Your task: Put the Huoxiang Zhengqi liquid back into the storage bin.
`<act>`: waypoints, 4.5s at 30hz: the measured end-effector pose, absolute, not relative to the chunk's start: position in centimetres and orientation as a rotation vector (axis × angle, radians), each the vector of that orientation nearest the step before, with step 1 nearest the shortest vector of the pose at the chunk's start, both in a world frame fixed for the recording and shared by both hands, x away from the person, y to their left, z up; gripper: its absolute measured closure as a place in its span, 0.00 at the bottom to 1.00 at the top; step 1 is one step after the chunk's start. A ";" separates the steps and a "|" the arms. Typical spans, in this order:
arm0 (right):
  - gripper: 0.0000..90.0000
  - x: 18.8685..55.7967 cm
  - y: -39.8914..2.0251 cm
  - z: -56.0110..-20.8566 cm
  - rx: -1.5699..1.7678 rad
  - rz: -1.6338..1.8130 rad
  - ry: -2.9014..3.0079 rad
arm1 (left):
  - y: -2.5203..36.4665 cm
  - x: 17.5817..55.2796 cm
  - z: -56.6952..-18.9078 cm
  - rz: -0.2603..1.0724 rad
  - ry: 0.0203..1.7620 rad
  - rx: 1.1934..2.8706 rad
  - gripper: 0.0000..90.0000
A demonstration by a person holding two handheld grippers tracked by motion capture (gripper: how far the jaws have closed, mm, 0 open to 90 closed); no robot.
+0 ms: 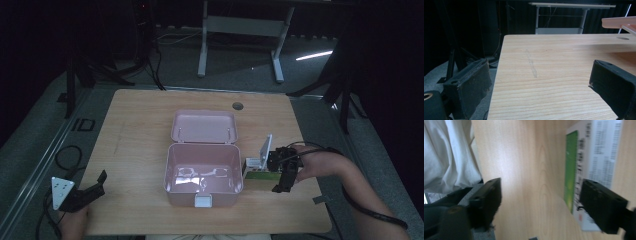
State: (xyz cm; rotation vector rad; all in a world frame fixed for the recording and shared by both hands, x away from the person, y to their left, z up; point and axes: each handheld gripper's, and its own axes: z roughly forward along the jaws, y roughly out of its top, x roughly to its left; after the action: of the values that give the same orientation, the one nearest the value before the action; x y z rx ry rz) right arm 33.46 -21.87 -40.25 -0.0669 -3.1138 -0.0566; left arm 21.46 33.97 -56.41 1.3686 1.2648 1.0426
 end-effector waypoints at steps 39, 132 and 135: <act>0.57 40.0 -21.2 -44.6 -0.073 0.063 -3.138 | 33.9 21.5 -56.4 1.041 1.260 1.374 0.04; 0.69 34.6 -15.4 -29.4 0.008 0.021 -3.120 | 33.9 21.4 -56.4 1.046 1.265 1.367 0.04; 0.69 34.5 -14.3 -29.2 0.035 -0.010 -3.114 | 33.9 21.4 -56.4 1.045 1.266 1.367 0.04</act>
State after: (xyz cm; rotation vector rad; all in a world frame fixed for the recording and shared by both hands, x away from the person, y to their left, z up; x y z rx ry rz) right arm 34.46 -14.29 -29.15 0.0351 -3.1135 -0.0100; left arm 21.44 33.95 -56.41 1.3667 1.2657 1.0450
